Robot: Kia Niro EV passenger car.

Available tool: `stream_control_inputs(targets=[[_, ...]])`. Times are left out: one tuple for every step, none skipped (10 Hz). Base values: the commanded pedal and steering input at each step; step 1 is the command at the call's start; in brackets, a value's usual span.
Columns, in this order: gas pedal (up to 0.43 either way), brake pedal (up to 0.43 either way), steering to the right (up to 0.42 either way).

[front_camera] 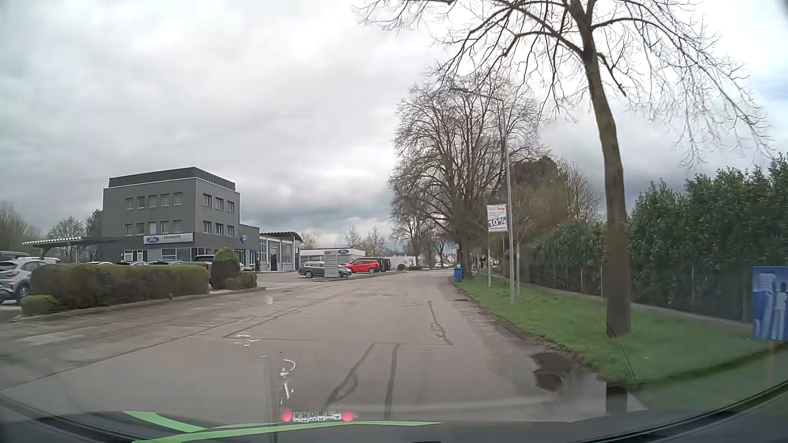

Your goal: Follow the waypoints while adhering to traffic rules and regulations

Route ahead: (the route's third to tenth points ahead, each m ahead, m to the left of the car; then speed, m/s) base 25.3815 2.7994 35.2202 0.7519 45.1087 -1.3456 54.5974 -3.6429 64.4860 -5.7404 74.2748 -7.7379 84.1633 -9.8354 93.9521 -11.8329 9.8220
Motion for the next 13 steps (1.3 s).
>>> stream_control_inputs(targets=[[0.197, 0.000, 0.018], [0.197, 0.000, 0.018], [0.197, 0.000, 0.018], [0.197, 0.000, 0.018], [0.197, 0.000, 0.018], [0.197, 0.000, 0.018], [0.197, 0.000, 0.016], [0.189, 0.000, 0.016], [0.189, 0.000, 0.016], [0.189, 0.000, 0.016], [0.189, 0.000, 0.016], [0.189, 0.000, 0.016], [0.189, 0.000, 0.015]])
